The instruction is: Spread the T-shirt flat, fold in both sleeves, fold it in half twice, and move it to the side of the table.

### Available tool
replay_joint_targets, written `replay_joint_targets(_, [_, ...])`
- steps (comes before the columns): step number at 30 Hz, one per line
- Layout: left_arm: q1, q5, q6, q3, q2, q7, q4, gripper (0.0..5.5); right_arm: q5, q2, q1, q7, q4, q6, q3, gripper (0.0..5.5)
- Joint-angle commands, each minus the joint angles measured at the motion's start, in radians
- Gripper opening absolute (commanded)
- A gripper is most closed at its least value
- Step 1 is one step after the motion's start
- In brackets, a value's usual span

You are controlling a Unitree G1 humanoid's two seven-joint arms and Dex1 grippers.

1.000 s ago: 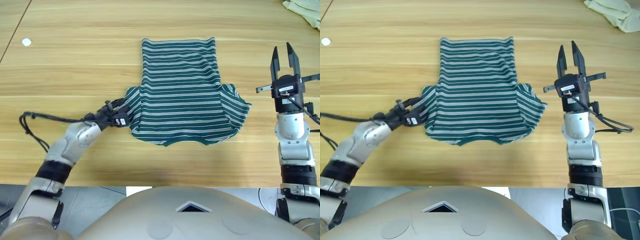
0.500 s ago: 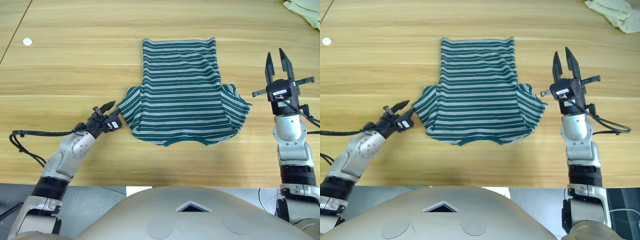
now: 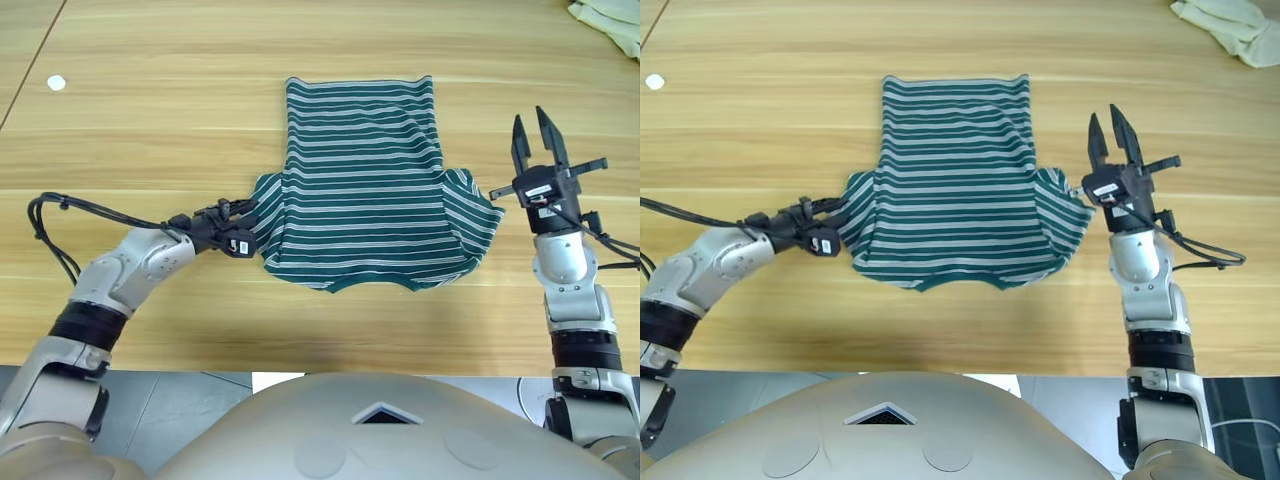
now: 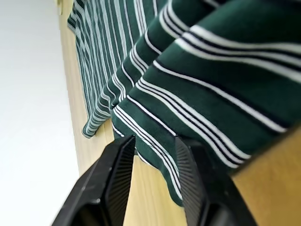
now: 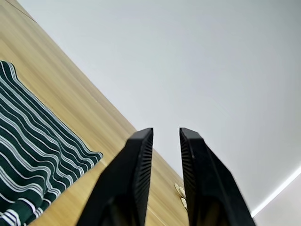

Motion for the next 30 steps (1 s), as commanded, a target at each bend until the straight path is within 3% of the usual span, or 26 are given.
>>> replay_joint_targets(1, [0.025,0.073,0.017,-0.059,0.021,-0.041,0.079,1.59,-0.008,0.007,0.003,0.005,0.004,-0.002,0.010,1.02])
replay_joint_targets(12, [0.288,0.033,0.151,0.081,0.134,0.004,-0.158,1.59,-0.001,-0.006,0.016,0.011,0.002,-0.002,-0.003,1.02])
replay_joint_targets(17, [0.268,0.041,0.186,0.114,0.103,0.051,-0.151,1.59,-0.003,0.001,0.006,0.010,0.012,-0.008,0.008,1.02])
replay_joint_targets(21, [0.153,0.020,0.250,0.241,0.058,0.249,-0.096,1.59,0.010,0.001,-0.003,0.004,0.019,-0.017,-0.001,1.02])
replay_joint_targets(24, [0.154,-0.003,0.260,0.302,0.055,0.305,-0.138,1.59,0.015,0.001,-0.016,0.002,0.030,-0.025,-0.004,1.02])
replay_joint_targets(30, [0.396,-0.101,0.292,0.512,0.064,0.279,-0.390,1.59,0.028,0.007,-0.054,0.009,0.044,-0.027,-0.002,1.02])
